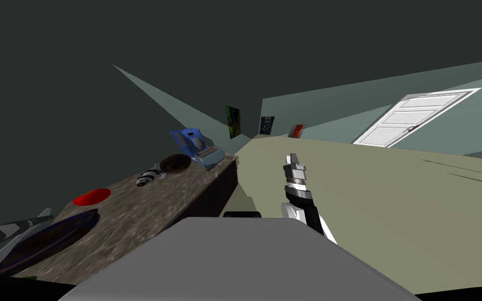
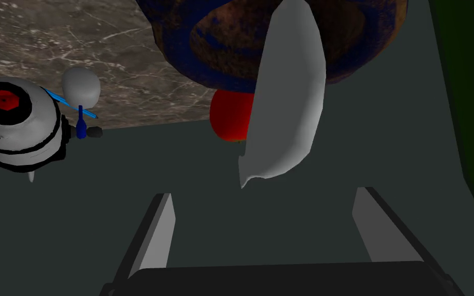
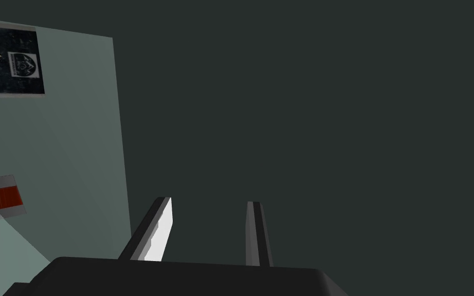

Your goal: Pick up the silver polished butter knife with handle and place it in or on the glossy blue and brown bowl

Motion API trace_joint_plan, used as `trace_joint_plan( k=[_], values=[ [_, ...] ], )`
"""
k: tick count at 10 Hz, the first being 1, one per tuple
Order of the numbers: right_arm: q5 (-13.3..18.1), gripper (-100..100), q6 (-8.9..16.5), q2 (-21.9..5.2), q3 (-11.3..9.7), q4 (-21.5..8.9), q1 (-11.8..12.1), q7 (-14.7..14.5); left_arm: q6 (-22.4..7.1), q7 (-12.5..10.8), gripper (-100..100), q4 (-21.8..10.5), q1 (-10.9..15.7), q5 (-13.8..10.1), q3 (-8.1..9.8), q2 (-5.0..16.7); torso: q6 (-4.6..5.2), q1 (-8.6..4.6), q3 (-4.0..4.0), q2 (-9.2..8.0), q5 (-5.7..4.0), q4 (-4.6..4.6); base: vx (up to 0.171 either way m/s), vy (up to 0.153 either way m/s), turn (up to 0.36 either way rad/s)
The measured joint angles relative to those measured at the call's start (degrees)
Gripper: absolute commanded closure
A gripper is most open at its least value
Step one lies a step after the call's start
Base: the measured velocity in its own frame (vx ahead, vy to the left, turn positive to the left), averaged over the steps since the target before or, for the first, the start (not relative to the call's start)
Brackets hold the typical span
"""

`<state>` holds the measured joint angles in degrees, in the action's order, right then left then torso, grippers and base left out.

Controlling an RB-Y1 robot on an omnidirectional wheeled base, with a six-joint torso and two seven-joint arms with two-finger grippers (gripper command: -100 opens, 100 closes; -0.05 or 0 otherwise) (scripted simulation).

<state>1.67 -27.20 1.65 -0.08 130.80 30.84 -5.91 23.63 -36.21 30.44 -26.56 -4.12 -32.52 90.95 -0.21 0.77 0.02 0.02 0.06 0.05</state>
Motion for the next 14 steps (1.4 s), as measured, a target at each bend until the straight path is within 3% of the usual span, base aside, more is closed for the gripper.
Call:
trace_joint_plan(
  k=[1, 2, 4, 6, 7, 8, 9, 10, 11, 12, 13, 14],
  values=[
    [0.00, 0, 0.00, 0.00, 0.00, 0.00, 0.00, 0.00, 0.00, 0.00, 0, 0.00, 0.00, 0.00, 0.00, 0.00, 0.00, 0.00, 0.00, 0.00, 0.00, 0.00, 0.000, 0.000, 0.000],
    [0.00, 0, 0.00, 0.00, 0.00, 0.00, 0.00, 0.00, 0.00, 0.00, -100, 0.00, 0.00, 0.00, 0.00, 0.00, 0.00, 0.00, 0.00, -0.01, 0.00, 0.00, -0.004, -0.012, 0.033],
    [0.00, 0, 0.00, 0.00, 0.00, 0.00, 0.00, 0.00, 1.35, -2.25, -100, -0.95, 1.74, 1.01, -2.10, 1.85, 0.00, -0.09, 0.01, -0.02, -0.03, 0.01, -0.009, -0.020, 0.024],
    [0.00, 0, 0.00, 0.00, 0.00, 0.00, 0.00, 0.00, 0.56, -1.91, -100, 2.72, -2.93, -2.14, 0.00, 4.62, 0.00, -0.11, 0.02, -0.03, -0.04, 0.01, -0.005, -0.019, 0.028],
    [0.00, 0, 0.00, 0.00, 0.00, 0.00, 0.00, 0.00, 0.60, -2.14, -100, 2.89, -3.04, -2.34, -0.12, 5.23, 0.00, -0.10, 0.01, -0.02, -0.03, 0.01, -0.001, -0.008, -0.002],
    [0.00, 0, 0.00, 0.00, 0.00, 0.00, 0.00, 0.00, 1.26, -2.74, -100, 1.64, -1.48, -1.26, -1.07, 4.90, 0.00, -0.05, 0.01, -0.01, -0.01, 0.00, -0.006, -0.011, 0.042],
    [0.00, 0, 0.00, 0.00, 0.00, 0.00, 0.00, 0.00, 1.22, -2.78, -100, 3.50, -4.33, -3.29, -0.07, 6.85, -0.01, -0.08, 0.01, -0.02, -0.04, 0.00, -0.005, -0.012, 0.017],
    [0.00, 0, 0.00, 0.00, 0.00, 0.00, 0.00, 0.00, 1.85, -3.70, -100, 2.40, -2.54, -2.07, -1.27, 6.99, 0.01, -0.07, 0.01, -0.02, -0.01, 0.00, -0.005, -0.023, 0.030],
    [0.00, 0, 0.00, 0.00, 0.00, 0.00, 0.00, 0.00, 1.91, -3.69, -100, 3.94, -5.11, -4.14, -0.46, 8.72, 0.00, -0.11, 0.01, -0.02, -0.04, 0.00, -0.004, -0.019, 0.019],
    [0.00, 0, 0.00, 0.00, 0.00, 0.00, 0.00, 0.00, 2.41, -4.58, -100, 3.04, -3.33, -2.79, -1.61, 8.86, 0.00, -0.09, 0.01, -0.01, -0.02, 0.00, -0.001, -0.007, 0.001],
    [0.00, 0, 0.00, 0.00, 0.00, 0.00, 0.00, 0.00, 2.60, -4.92, 0, 2.84, -3.03, -2.49, -1.82, 8.84, 0.00, -0.05, 0.01, -0.01, -0.01, 0.00, 0.000, 0.000, 0.000],
    [0.00, 0, 0.00, 0.00, 0.00, 0.00, 0.00, 0.00, 2.58, -4.89, 0, 2.86, -3.07, -2.53, -1.79, 8.84, 0.00, -0.02, 0.00, -0.01, 0.00, 0.00, 0.000, 0.000, 0.000]
  ],
)
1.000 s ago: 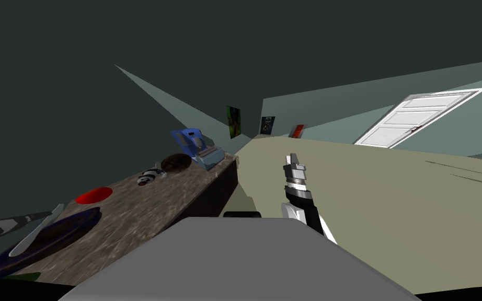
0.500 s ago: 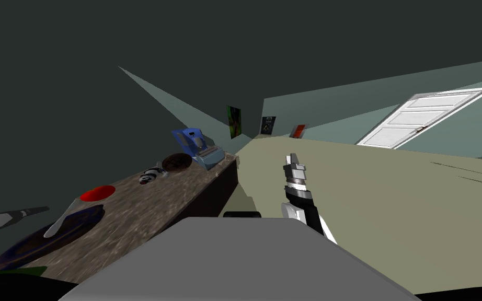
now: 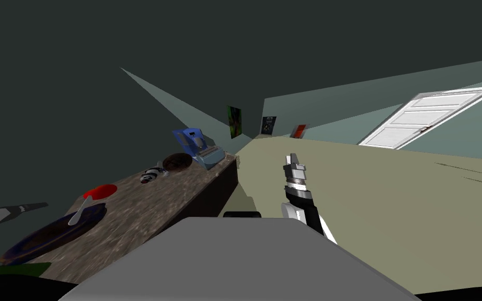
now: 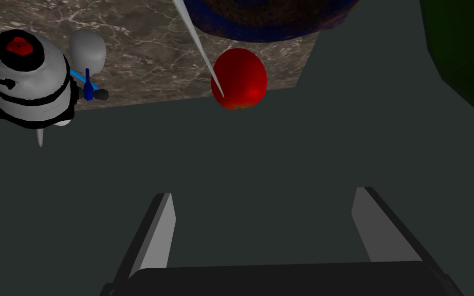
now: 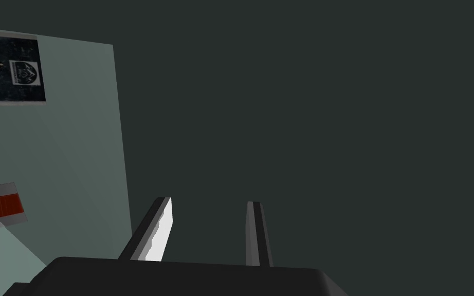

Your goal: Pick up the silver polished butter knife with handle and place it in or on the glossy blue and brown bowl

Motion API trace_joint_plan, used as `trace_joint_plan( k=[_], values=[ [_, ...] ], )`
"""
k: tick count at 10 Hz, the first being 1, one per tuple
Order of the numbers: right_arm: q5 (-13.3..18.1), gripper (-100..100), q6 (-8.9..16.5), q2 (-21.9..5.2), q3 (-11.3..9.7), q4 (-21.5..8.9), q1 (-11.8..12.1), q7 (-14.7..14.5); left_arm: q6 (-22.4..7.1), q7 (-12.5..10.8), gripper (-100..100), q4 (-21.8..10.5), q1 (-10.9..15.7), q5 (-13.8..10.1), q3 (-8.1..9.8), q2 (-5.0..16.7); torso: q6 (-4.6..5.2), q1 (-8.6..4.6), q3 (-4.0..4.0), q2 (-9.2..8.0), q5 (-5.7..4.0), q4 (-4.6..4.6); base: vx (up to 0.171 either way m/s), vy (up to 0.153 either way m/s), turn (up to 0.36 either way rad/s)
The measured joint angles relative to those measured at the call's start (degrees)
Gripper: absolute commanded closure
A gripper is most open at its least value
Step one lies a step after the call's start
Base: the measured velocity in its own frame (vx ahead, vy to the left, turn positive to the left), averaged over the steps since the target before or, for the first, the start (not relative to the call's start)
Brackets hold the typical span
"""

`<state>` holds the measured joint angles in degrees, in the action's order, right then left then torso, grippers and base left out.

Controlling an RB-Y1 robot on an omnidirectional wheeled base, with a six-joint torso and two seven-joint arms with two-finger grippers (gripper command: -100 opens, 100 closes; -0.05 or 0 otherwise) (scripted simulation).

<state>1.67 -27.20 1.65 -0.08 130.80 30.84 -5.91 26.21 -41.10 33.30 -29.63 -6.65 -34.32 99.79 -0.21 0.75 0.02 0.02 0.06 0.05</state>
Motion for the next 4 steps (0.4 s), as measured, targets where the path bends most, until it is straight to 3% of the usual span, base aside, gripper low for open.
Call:
trace_joint_plan(
  k=[4],
  values=[
    [0.00, 0, 0.00, 0.00, 0.00, 0.00, 0.00, 0.00, 0.00, 0.00, 0, 0.00, 0.00, 0.00, 0.00, 0.00, 0.00, 0.02, 0.00, 0.00, 0.01, 0.00, 0.000, 0.000, 0.000]
  ],
)
